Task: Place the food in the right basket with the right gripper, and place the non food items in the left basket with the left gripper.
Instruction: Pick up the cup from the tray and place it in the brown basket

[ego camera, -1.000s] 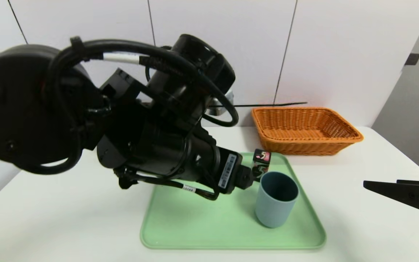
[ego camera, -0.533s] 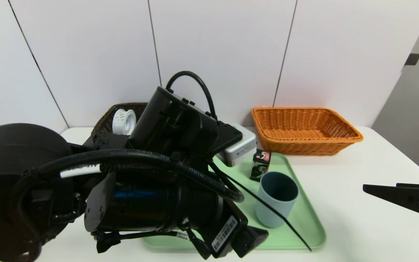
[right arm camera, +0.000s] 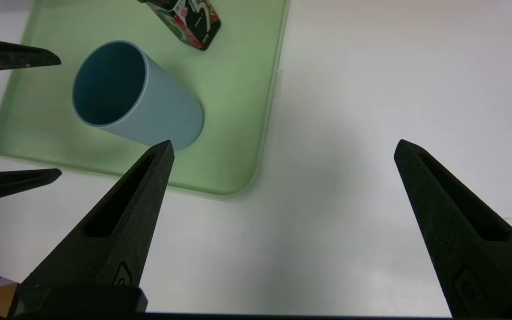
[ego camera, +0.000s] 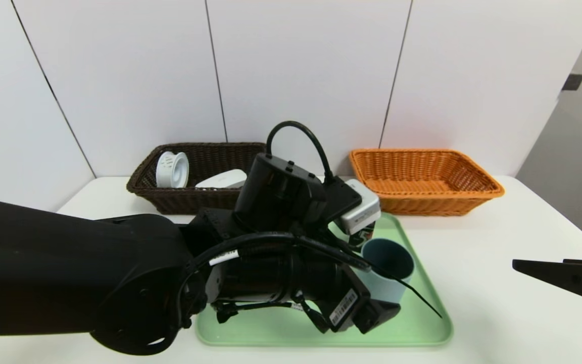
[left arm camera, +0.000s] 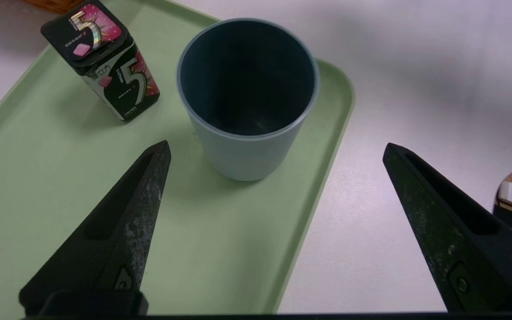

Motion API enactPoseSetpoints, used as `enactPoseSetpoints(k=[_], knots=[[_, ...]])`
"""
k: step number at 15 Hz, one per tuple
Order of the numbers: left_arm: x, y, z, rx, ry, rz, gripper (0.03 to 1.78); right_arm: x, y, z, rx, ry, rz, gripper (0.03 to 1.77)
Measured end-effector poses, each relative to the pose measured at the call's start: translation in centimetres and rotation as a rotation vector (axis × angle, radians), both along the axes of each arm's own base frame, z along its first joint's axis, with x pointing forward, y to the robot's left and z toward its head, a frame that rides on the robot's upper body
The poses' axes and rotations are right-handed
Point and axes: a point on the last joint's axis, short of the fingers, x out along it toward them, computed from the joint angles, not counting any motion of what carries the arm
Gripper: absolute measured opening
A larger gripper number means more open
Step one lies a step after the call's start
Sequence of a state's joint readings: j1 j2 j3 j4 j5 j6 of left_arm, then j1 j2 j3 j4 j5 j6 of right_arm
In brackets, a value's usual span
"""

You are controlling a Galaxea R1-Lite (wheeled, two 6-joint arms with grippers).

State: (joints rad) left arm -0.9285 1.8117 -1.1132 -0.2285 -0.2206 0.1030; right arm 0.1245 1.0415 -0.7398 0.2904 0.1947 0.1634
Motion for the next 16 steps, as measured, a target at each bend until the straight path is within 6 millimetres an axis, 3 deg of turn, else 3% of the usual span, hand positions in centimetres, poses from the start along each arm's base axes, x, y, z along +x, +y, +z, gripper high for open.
enactPoseSetpoints(k=[5,11,16], knots=[[2.3,0.1,-2.2,0.010,0.025,-0.041,1.69,-0.5,-0.1,-0.1,-0.005,0.009,-0.004,1.71],[4.4,-2.3,-4.2,-0.109,-0.076,-0.047,1.69,-0.6,-0.1,-0.3,-0.007,0.017,-0.006,1.71],[4.6,-4.1,-5.6,-0.107,-0.066,-0.071,1.69,-0.6,-0.1,-0.4,-0.009,0.026,-0.006,1.71]])
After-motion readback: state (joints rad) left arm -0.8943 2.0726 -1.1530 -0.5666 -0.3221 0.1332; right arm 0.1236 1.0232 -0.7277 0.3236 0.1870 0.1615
